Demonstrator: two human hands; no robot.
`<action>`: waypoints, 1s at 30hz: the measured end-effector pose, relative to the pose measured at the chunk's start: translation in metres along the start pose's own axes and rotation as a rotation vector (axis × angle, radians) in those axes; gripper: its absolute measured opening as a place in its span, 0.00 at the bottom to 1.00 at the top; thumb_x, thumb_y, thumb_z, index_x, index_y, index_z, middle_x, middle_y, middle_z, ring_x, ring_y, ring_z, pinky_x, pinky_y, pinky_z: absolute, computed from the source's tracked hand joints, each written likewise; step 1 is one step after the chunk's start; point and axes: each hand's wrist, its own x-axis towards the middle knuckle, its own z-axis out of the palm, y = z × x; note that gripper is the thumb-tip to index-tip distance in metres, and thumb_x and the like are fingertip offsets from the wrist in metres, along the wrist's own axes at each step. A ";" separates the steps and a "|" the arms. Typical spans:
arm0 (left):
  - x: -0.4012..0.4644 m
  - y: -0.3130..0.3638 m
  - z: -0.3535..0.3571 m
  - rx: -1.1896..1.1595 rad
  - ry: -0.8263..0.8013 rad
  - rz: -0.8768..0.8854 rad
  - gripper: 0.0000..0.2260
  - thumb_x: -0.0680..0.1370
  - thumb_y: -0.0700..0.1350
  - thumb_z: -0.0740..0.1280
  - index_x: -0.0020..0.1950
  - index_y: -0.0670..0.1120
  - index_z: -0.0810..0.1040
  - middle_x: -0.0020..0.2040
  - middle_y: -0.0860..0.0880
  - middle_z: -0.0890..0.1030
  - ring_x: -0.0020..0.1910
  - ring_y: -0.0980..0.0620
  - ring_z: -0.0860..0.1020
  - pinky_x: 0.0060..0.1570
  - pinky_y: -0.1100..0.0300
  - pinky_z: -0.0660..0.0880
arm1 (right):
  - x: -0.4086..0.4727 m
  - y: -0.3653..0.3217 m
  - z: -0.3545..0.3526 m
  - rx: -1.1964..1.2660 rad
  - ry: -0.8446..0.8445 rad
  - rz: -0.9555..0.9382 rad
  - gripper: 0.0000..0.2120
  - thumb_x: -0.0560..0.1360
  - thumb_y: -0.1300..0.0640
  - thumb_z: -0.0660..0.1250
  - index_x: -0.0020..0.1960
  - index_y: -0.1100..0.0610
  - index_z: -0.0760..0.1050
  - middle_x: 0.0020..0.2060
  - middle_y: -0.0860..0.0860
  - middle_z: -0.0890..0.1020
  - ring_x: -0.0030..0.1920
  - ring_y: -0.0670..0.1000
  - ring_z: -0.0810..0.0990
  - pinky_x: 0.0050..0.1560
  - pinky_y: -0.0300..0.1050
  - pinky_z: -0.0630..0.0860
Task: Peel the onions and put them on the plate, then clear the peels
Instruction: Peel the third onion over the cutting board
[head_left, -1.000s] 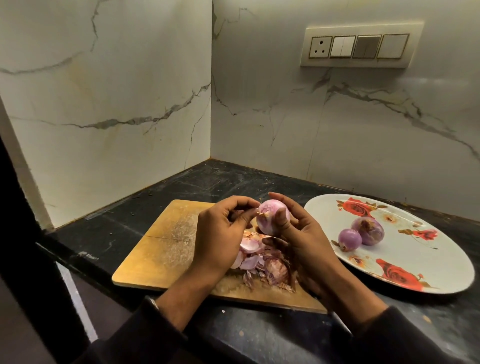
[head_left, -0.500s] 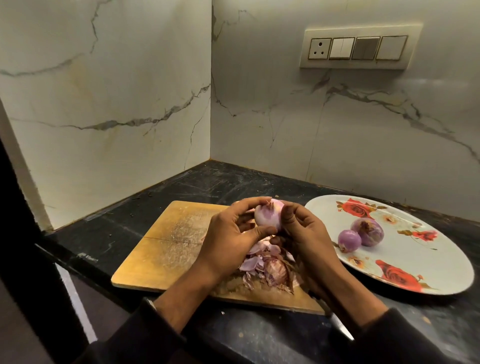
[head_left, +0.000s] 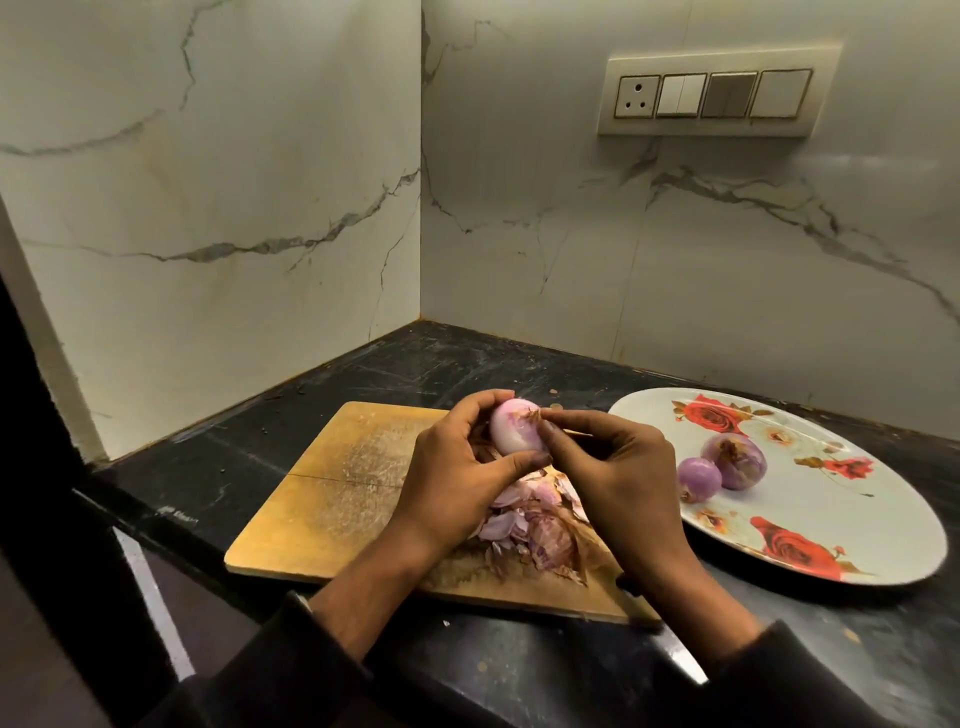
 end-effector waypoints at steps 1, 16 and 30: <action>0.000 0.000 0.000 0.017 -0.002 0.006 0.29 0.68 0.46 0.80 0.68 0.50 0.76 0.59 0.54 0.81 0.56 0.59 0.81 0.52 0.60 0.82 | 0.000 0.000 -0.001 -0.035 0.000 -0.029 0.09 0.74 0.59 0.75 0.54 0.52 0.86 0.44 0.43 0.87 0.44 0.38 0.85 0.46 0.38 0.83; -0.001 -0.003 0.003 0.119 -0.022 0.063 0.29 0.69 0.46 0.81 0.68 0.49 0.77 0.58 0.53 0.82 0.51 0.60 0.82 0.48 0.66 0.81 | 0.001 0.000 0.004 -0.430 0.059 -0.236 0.03 0.70 0.64 0.76 0.41 0.58 0.85 0.34 0.50 0.85 0.32 0.47 0.80 0.33 0.44 0.78; -0.002 0.003 -0.001 -0.222 -0.163 -0.142 0.17 0.78 0.46 0.69 0.67 0.50 0.73 0.60 0.49 0.79 0.56 0.55 0.82 0.51 0.61 0.81 | 0.008 0.008 -0.005 -0.258 0.016 -0.143 0.03 0.75 0.63 0.73 0.47 0.56 0.82 0.37 0.45 0.82 0.38 0.40 0.80 0.39 0.26 0.74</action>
